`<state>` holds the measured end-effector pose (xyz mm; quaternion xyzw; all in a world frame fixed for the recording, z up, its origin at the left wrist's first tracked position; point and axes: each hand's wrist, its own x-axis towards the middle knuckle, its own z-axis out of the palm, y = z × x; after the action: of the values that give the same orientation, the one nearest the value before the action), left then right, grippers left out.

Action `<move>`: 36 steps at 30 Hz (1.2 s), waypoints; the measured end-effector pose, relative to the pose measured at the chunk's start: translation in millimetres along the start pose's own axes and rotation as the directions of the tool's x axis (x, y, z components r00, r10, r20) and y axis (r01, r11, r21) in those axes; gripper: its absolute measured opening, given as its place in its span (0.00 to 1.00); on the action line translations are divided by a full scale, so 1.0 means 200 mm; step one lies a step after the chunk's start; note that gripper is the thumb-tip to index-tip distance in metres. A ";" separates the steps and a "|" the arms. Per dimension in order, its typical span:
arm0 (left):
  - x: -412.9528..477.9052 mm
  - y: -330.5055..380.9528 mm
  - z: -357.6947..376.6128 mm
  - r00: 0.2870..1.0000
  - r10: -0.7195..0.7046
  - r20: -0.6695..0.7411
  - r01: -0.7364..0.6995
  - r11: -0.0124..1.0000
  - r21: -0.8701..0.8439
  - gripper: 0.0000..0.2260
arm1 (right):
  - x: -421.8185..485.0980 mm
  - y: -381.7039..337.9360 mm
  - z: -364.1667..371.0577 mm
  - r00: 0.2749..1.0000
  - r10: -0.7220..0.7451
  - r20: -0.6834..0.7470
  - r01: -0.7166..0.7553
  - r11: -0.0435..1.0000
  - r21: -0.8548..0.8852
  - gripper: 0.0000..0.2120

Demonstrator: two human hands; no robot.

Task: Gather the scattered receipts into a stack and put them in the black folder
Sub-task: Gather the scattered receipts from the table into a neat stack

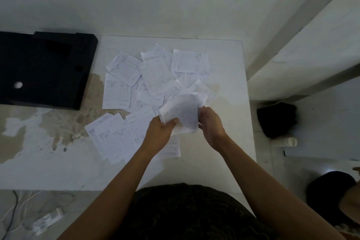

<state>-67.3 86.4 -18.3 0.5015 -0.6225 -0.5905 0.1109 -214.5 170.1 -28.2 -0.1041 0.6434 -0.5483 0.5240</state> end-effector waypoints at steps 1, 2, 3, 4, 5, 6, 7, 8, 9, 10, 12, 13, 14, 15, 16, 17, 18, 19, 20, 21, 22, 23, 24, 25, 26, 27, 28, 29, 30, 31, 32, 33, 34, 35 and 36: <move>0.00 0.00 -0.01 1.000 0.023 -0.006 -0.023 1.000 0.006 0.16 | -0.01 0.00 0.02 0.999 -0.050 0.003 0.050 0.999 -0.008 0.10; 0.00 -0.01 -0.03 1.000 0.030 -0.005 -0.030 0.999 0.020 0.19 | -0.01 0.00 0.04 0.996 -0.088 0.001 0.088 0.996 -0.023 0.12; 0.00 -0.01 -0.03 1.000 0.021 -0.010 -0.020 0.999 0.042 0.20 | -0.02 0.01 0.04 0.992 -0.125 0.012 0.125 0.992 -0.021 0.15; -0.01 -0.02 -0.04 1.000 0.003 -0.019 -0.002 0.999 0.051 0.17 | -0.03 0.01 0.05 0.987 -0.156 0.035 0.158 0.986 -0.056 0.16; -0.01 -0.03 -0.04 1.000 -0.012 -0.025 0.014 0.998 0.053 0.13 | -0.04 0.00 0.06 0.979 -0.187 0.076 0.194 0.977 -0.091 0.17; -0.01 -0.04 -0.04 1.000 -0.013 -0.028 0.014 0.999 0.051 0.12 | -0.03 0.02 0.06 0.974 -0.198 0.107 0.213 0.965 -0.154 0.20; -0.01 -0.05 -0.03 1.000 -0.010 -0.029 0.011 0.999 0.043 0.11 | -0.03 0.04 0.06 0.972 -0.198 0.127 0.219 0.957 -0.192 0.24; 0.00 -0.06 -0.02 0.999 -0.019 -0.030 0.020 0.999 0.039 0.11 | -0.02 0.05 0.06 0.974 -0.189 0.124 0.216 0.942 -0.257 0.25; 0.00 -0.08 -0.01 0.999 -0.038 -0.032 0.040 0.998 0.038 0.11 | -0.01 0.08 0.06 0.974 -0.191 0.125 0.222 0.922 -0.319 0.24; 0.00 -0.09 0.01 0.997 -0.068 -0.029 0.070 0.996 0.049 0.11 | -0.01 0.09 0.07 0.973 -0.195 0.123 0.228 0.892 -0.390 0.22; 0.01 -0.13 0.04 0.995 -0.102 -0.007 0.102 0.993 0.060 0.12 | 0.00 0.13 0.06 0.978 -0.189 0.084 0.206 0.843 -0.497 0.21; 0.01 -0.14 0.04 0.995 -0.098 0.006 0.098 0.993 0.066 0.13 | 0.00 0.14 0.06 0.982 -0.180 0.055 0.181 0.828 -0.530 0.22; 0.01 -0.15 0.04 0.995 -0.094 0.009 0.093 0.993 0.079 0.16 | -0.01 0.12 0.06 0.987 -0.160 0.023 0.146 0.822 -0.550 0.21; 0.00 -0.17 0.03 0.996 -0.086 0.010 0.085 0.993 0.085 0.19 | -0.01 0.11 0.05 0.991 -0.130 -0.020 0.097 0.826 -0.556 0.18; 0.00 -0.18 0.01 0.997 -0.078 0.013 0.077 0.992 0.099 0.21 | -0.01 0.10 0.04 0.992 -0.107 -0.065 0.054 0.833 -0.550 0.15; -0.01 -0.21 -0.02 0.998 -0.067 0.010 0.065 0.990 0.124 0.22 | -0.02 0.09 0.03 0.991 -0.081 -0.104 0.015 0.852 -0.523 0.13; -0.03 -0.23 -0.06 0.998 -0.066 -0.010 0.067 0.987 0.149 0.23 | -0.04 0.09 0.02 0.990 -0.054 -0.133 -0.016 0.880 -0.475 0.12; -0.05 -0.27 -0.10 0.996 -0.074 -0.047 0.081 0.983 0.164 0.24 | -0.05 0.10 0.02 0.987 -0.019 -0.158 -0.049 0.907 -0.418 0.12; -0.07 -0.30 -0.16 0.991 -0.089 -0.102 0.106 0.980 0.169 0.24 | -0.07 0.10 0.04 0.985 0.007 -0.171 -0.074 0.919 -0.387 0.12; -0.08 -0.34 -0.22 0.981 -0.098 -0.167 0.126 0.978 0.166 0.24 | -0.09 0.11 0.07 0.983 0.033 -0.179 -0.102 0.916 -0.387 0.13; -0.10 -0.38 -0.28 0.968 -0.113 -0.224 0.153 0.974 0.168 0.24 | -0.09 0.13 0.12 0.985 0.040 -0.170 -0.109 0.902 -0.418 0.13; -0.12 -0.42 -0.34 0.954 -0.134 -0.270 0.185 0.967 0.173 0.24 | -0.09 0.15 0.17 0.988 0.044 -0.145 -0.108 0.879 -0.465 0.13; -0.13 -0.45 -0.40 0.939 -0.169 -0.299 0.232 0.954 0.189 0.24 | -0.09 0.17 0.23 0.993 0.033 -0.110 -0.086 0.852 -0.517 0.13; -0.15 -0.48 -0.45 0.930 -0.200 -0.308 0.272 0.939 0.213 0.25 | -0.08 0.18 0.30 0.996 0.015 -0.082 -0.059 0.826 -0.560 0.12; -0.16 -0.51 -0.50 0.933 -0.211 -0.292 0.285 0.928 0.241 0.25 | -0.07 0.21 0.36 0.998 -0.012 -0.064 -0.028 0.805 -0.593 0.12; -0.16 -0.53 -0.54 0.945 -0.203 -0.255 0.271 0.925 0.268 0.26 | -0.06 0.23 0.42 0.998 -0.033 -0.062 -0.013 0.784 -0.621 0.12; -0.16 -0.54 -0.57 0.960 -0.187 -0.208 0.243 0.927 0.285 0.26 | -0.05 0.26 0.48 0.996 -0.059 -0.067 0.002 0.765 -0.644 0.16; -0.16 -0.55 -0.59 0.971 -0.177 -0.161 0.218 0.932 0.291 0.26 | -0.04 0.28 0.54 0.994 -0.081 -0.076 0.010 0.746 -0.666 0.20; -0.15 -0.55 -0.61 0.978 -0.173 -0.118 0.200 0.936 0.290 0.26 | -0.04 0.30 0.60 0.992 -0.094 -0.085 0.011 0.732 -0.681 0.22; -0.15 -0.56 -0.64 0.980 -0.177 -0.088 0.195 0.941 0.278 0.26 | -0.04 0.32 0.65 0.991 -0.088 -0.100 -0.005 0.721 -0.692 0.22; -0.14 -0.55 -0.65 0.982 -0.178 -0.061 0.187 0.946 0.264 0.25 | -0.04 0.33 0.69 0.991 -0.068 -0.111 -0.029 0.715 -0.699 0.21; -0.14 -0.55 -0.65 0.983 -0.177 -0.039 0.181 0.951 0.250 0.25 | -0.04 0.33 0.71 0.992 -0.032 -0.124 -0.064 0.714 -0.697 0.19; -0.13 -0.55 -0.67 0.984 -0.176 -0.022 0.176 0.956 0.234 0.25 | -0.04 0.33 0.74 0.992 0.014 -0.129 -0.100 0.712 -0.695 0.16; -0.13 -0.55 -0.69 0.985 -0.175 -0.006 0.172 0.960 0.222 0.26 | -0.04 0.34 0.77 0.989 0.059 -0.139 -0.139 0.713 -0.688 0.14; -0.13 -0.56 -0.71 0.985 -0.174 0.013 0.168 0.964 0.207 0.26 | -0.05 0.34 0.80 0.985 0.090 -0.150 -0.169 0.716 -0.678 0.12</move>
<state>103.8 39.1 -61.8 0.5529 -0.6361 -0.5382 -0.0022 -54.0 107.0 -54.6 -0.2161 0.8332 -0.2375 0.4503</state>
